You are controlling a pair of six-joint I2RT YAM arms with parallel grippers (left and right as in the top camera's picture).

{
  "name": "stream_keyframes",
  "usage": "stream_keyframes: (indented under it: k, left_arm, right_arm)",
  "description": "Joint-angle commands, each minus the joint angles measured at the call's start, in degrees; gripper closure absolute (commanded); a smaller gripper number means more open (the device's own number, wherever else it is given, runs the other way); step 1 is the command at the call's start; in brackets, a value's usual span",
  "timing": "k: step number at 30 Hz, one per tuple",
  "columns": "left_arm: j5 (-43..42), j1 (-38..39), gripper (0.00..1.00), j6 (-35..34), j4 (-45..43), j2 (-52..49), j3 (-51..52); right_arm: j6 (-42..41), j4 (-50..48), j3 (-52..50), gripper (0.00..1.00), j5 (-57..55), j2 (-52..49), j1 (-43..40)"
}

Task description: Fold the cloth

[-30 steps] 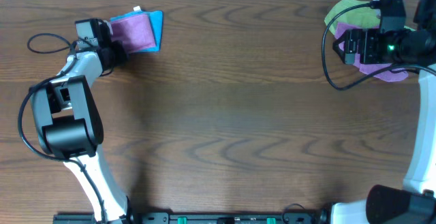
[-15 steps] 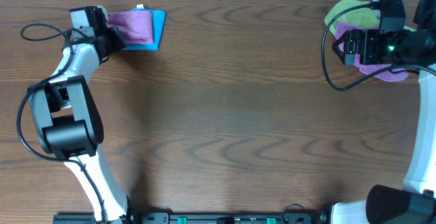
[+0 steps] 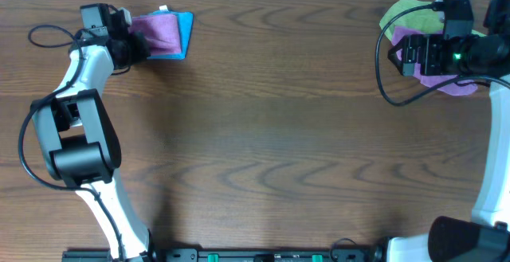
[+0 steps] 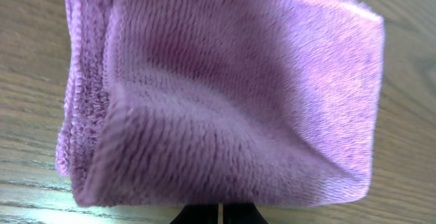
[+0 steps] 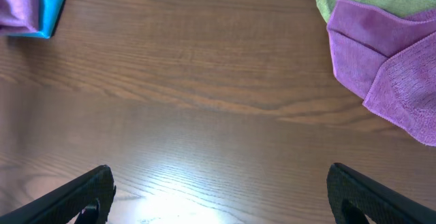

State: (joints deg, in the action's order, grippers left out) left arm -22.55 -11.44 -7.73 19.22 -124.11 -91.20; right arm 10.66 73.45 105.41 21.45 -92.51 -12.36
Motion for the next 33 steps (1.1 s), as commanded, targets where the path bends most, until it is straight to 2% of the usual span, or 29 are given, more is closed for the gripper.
stream_keyframes:
  k: [1, 9, 18, 19, 21, 22, 23, 24, 25, 29, 33]
  left_arm:
    - [-1.07, 0.26, 0.94, 0.0, 0.76, 4.09, -1.6]
    - [1.99, 0.26, 0.94, 1.81, 11.98, 9.75, -1.6]
    - [0.33, 2.36, 0.94, 4.63, 26.73, 18.75, -1.6]
    - [0.15, 3.1, 0.91, 5.79, 28.79, 20.9, -1.6]
    - [0.55, 4.76, 0.48, 6.69, 33.46, 25.92, -1.6]
    - [0.57, 5.29, 0.35, 6.99, 35.5, 28.17, -1.6]
    - [0.85, 5.77, 0.13, 7.37, 37.33, 30.38, -1.6]
    - [1.29, 6.19, 0.01, 7.63, 39.19, 32.63, -1.57]
    - [1.9, 6.47, 0.04, 7.65, 40.68, 34.64, -1.57]
    - [3.61, 7.32, 0.05, 8.24, 46.49, 44.85, -1.14]
    - [4.68, 7.34, 0.05, 9.42, 48.59, 56.26, 3.58]
  right_arm:
    - [0.57, 0.07, -0.33, 0.01, 1.14, 1.11, 0.44]
    - [0.59, 0.11, -0.33, 0.01, 2.01, 1.11, 0.44]
    - [0.68, 0.48, -0.33, 0.01, 2.4, 1.46, 0.44]
    - [0.63, 0.7, -0.33, 0.01, 1.81, 2.01, 0.44]
    - [0.55, 0.72, -0.33, 0.01, -1.03, 3.96, 0.44]
    - [0.48, 0.74, -0.33, 0.01, -2.05, 5.2, 0.44]
    - [0.48, 0.94, -0.33, 0.01, -2.71, 6.62, 0.44]
    - [0.5, 1.16, -0.33, 0.01, -3.15, 8.13, 0.44]
    - [0.52, 1.33, -0.33, 0.01, -3.3, 9.51, 0.44]
    - [0.57, 1.51, -2.21, 0.01, -4.11, 17.35, 0.44]
    - [0.59, -3.43, -13.49, 0.01, -5.79, 29.07, 0.87]
